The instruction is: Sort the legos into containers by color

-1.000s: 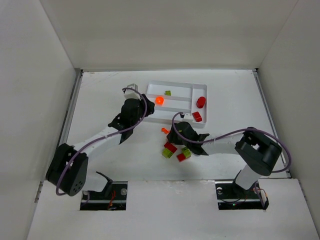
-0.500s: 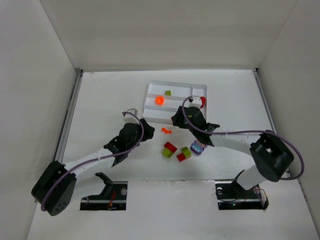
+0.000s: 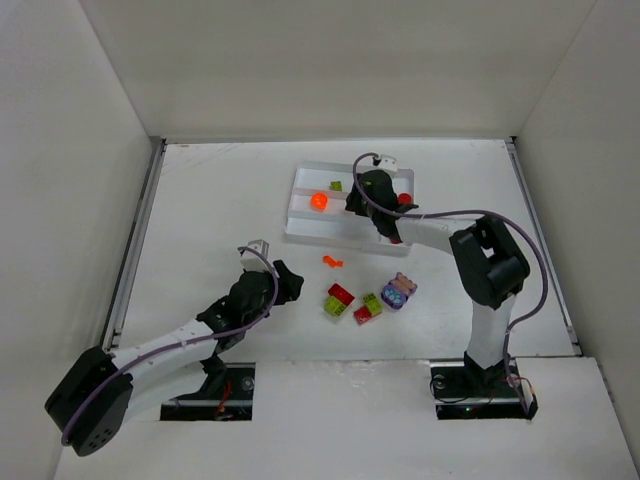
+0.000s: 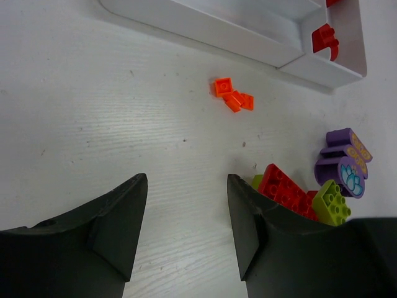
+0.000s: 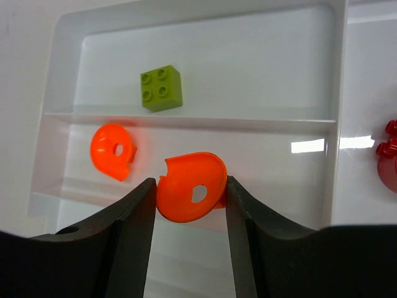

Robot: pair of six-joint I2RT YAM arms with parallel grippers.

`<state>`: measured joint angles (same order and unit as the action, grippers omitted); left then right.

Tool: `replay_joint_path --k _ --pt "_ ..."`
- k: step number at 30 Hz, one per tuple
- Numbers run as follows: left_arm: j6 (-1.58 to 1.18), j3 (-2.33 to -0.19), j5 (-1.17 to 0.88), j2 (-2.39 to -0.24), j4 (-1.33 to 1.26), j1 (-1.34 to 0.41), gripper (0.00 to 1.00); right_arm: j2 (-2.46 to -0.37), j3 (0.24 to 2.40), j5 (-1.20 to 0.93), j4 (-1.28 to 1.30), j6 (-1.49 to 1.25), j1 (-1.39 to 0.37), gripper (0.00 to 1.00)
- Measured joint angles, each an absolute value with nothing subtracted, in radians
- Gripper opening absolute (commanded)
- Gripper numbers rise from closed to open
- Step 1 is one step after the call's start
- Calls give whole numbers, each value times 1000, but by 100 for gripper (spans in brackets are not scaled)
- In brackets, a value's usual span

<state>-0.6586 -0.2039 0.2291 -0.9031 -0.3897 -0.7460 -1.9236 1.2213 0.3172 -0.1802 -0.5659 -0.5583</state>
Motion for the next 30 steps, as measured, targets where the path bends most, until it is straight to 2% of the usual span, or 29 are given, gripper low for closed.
replay_joint_path --k 6,10,13,16,19,22,23,25,30 --pt "-656 -194 236 -918 -437 -765 51 -1968 1273 337 -142 -556 -558 73" --pt "-655 -194 236 -938 -453 -771 51 -1956 1279 361 -142 -543 -559 76" --pt "-655 -194 237 -949 -455 -772 51 -1895 1219 369 -147 -533 -569 64" --pt "-655 -194 237 -960 -463 -770 51 -1742 1061 374 -168 -510 -613 45" --pt "-655 -194 237 -984 -468 -770 51 -1548 880 370 -179 -491 -717 40" --pt "-655 -196 237 -1006 -468 -771 51 -1394 739 351 -186 -485 -859 50" --pt "-655 -197 237 -1013 -467 -771 51 -1354 701 342 -181 -486 -907 59" --pt "-655 -200 236 -1019 -467 -770 51 -1290 639 330 -163 -488 -994 71" --pt "-657 -229 236 -1019 -446 -771 51 -1246 582 313 -112 -470 -1089 83"
